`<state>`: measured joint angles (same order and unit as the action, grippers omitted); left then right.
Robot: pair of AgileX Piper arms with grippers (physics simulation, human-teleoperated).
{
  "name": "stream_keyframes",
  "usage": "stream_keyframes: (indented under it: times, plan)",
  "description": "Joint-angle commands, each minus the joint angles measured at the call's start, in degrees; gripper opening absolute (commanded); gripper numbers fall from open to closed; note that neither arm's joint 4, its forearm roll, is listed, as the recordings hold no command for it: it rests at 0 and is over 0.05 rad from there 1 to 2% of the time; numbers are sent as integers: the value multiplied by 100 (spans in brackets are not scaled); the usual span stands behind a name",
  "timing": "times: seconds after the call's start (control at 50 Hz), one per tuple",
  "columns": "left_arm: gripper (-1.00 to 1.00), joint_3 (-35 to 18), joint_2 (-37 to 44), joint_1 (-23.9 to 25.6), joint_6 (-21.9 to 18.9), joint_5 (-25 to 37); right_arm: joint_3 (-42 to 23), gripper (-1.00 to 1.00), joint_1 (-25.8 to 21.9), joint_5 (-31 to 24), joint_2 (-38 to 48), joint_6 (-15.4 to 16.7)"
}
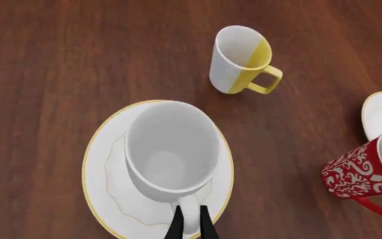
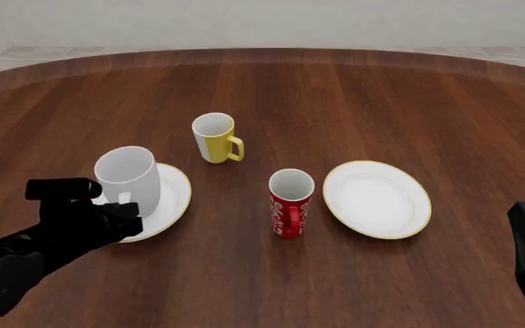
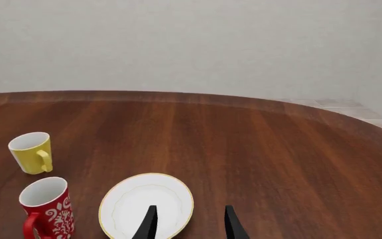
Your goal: Put the white mug on the left plate.
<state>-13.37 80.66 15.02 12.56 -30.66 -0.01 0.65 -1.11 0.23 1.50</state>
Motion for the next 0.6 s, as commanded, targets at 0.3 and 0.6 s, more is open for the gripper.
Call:
stream_keyframes:
  times: [0.3,0.6]
  plan:
    - [100,-2,307,16,-87,-101,0,100,3,-11,-5,-3]
    - [100,2,241,-6,-92,-66,0,100,2,-9,-2,-7]
